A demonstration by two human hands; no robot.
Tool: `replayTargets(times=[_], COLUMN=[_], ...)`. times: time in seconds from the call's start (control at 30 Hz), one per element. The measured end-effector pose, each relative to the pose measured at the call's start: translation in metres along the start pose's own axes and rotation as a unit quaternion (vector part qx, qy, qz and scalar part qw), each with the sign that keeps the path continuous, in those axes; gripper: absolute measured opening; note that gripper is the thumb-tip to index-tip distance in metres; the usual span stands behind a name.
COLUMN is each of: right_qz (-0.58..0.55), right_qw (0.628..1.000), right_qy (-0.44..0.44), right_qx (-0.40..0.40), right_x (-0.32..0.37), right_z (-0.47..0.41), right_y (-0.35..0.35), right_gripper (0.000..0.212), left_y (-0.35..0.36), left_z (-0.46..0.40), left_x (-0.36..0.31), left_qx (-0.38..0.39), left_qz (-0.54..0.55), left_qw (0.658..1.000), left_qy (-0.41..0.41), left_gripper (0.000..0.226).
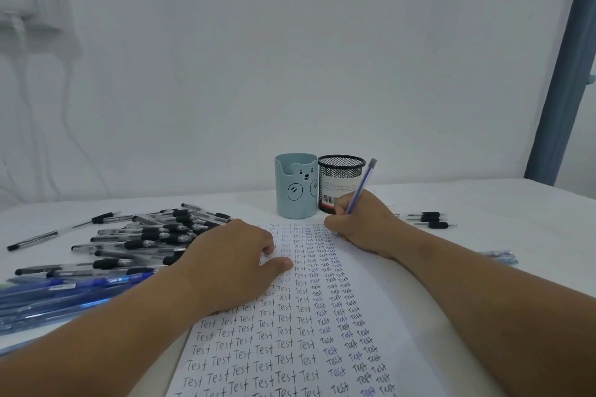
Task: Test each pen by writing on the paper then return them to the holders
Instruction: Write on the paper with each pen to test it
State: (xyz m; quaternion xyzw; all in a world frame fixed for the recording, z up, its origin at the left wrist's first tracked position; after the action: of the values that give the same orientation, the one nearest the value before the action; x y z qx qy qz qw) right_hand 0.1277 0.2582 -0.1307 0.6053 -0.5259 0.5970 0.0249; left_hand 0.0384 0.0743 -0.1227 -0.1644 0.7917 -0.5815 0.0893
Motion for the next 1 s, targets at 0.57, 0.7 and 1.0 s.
replayTargets(times=[0.57, 0.7, 1.0], right_qz=[0.005, 0.003, 0.006], right_qw=[1.000, 1.000, 1.000], right_qy=[0.008, 0.003, 0.002], right_qx=[0.003, -0.006, -0.010], right_x=[0.0003, 0.0010, 0.0004], right_z=[0.0010, 0.0015, 0.0027], right_y=[-0.0010, -0.0029, -0.0047], right_gripper=[0.036, 0.034, 0.038], left_y=[-0.0015, -0.0008, -0.0017], left_z=[0.0011, 0.0001, 0.0023], left_x=[-0.0001, 0.0000, 0.0007], left_qx=[-0.003, -0.006, -0.006], left_qz=[0.006, 0.007, 0.018], left_qw=[1.000, 1.000, 1.000], left_qy=[-0.001, -0.001, -0.004], left_gripper=[0.049, 0.049, 0.049])
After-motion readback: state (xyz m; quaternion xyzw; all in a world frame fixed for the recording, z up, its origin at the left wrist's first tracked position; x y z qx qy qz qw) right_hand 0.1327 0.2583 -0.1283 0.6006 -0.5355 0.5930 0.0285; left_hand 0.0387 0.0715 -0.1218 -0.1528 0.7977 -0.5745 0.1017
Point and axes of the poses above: each hand's wrist, its own z-axis away from the middle knuckle, its own y-axis out of the palm, x = y × z, the point moved 10 cm from there along -z, towards the middle knuckle, and after that the axes turned 4 degrees about -z, right-handed, at the moved point
